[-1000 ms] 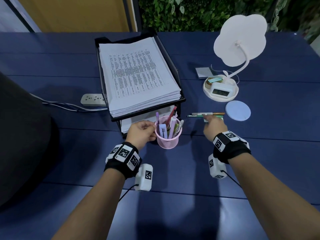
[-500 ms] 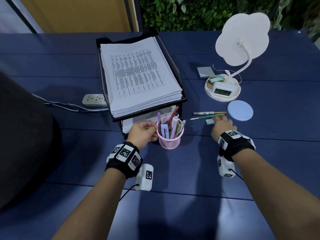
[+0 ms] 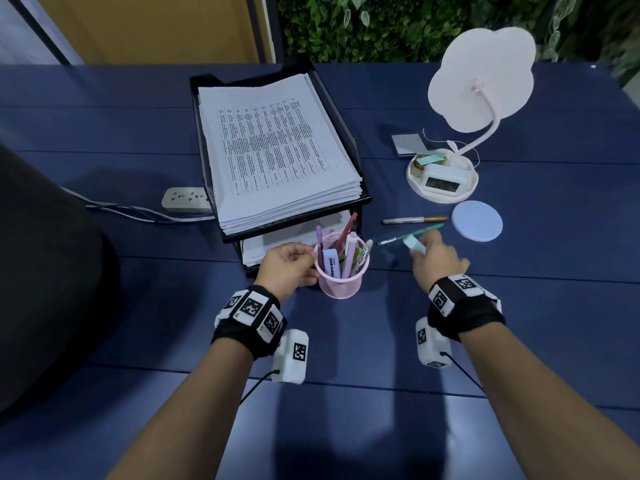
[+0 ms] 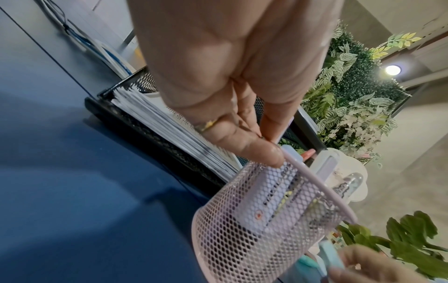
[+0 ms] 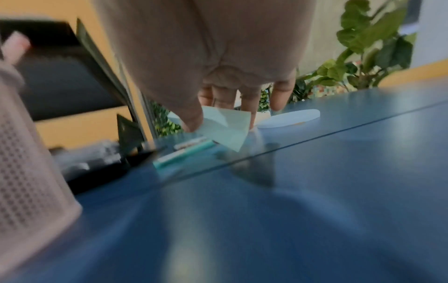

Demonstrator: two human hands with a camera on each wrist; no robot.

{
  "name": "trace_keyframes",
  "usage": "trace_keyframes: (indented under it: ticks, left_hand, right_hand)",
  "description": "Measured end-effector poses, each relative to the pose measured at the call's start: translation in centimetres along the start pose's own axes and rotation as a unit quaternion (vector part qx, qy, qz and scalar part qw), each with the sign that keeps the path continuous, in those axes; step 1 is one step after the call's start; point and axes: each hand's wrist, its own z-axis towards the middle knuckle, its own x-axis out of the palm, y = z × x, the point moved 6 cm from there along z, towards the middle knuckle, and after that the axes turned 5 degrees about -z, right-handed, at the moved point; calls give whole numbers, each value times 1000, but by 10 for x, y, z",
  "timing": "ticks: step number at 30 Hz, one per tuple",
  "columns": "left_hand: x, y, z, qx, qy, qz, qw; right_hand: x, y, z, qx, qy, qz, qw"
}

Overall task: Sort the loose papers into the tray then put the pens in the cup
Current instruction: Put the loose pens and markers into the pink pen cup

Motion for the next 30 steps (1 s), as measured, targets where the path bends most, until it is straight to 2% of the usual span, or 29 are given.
trace_keyframes:
  ticks: [1, 3, 4, 7, 11, 15, 20, 26, 30]
  left_hand:
    - [0, 0, 0, -1, 0, -1, 1000]
    - [1, 1, 0, -2, -2, -4, 1000]
    - [1, 1, 0, -3, -2, -4, 1000]
    - [1, 0, -1, -3, -2, -6, 1000]
    - [1, -1, -2, -5, -2, -7, 1000]
    - [3, -1, -3, -4, 0, -10, 1000]
    - [4, -2, -4, -3, -1, -13, 1000]
    - [4, -2, -2, -3, -3, -13, 1000]
    - [4, -1, -1, -4, -2, -18, 1000]
  right_hand:
    - [-5, 4, -3, 2, -2, 108, 994]
    - [-17, 15, -7, -8, 1, 313, 950]
    - [-25, 22, -9, -24, 3, 369, 929]
    - [-48, 47, -17, -99, 23, 428, 898]
    - [-67, 72, -29, -160, 58, 467, 868]
    - [-59, 86, -40, -210, 129, 395, 885]
    - [-41, 90, -40, -209, 176, 362, 891]
    - [-45, 74, -29, -174, 112, 410, 888]
    - [-34, 49, -5, -110, 60, 367, 922]
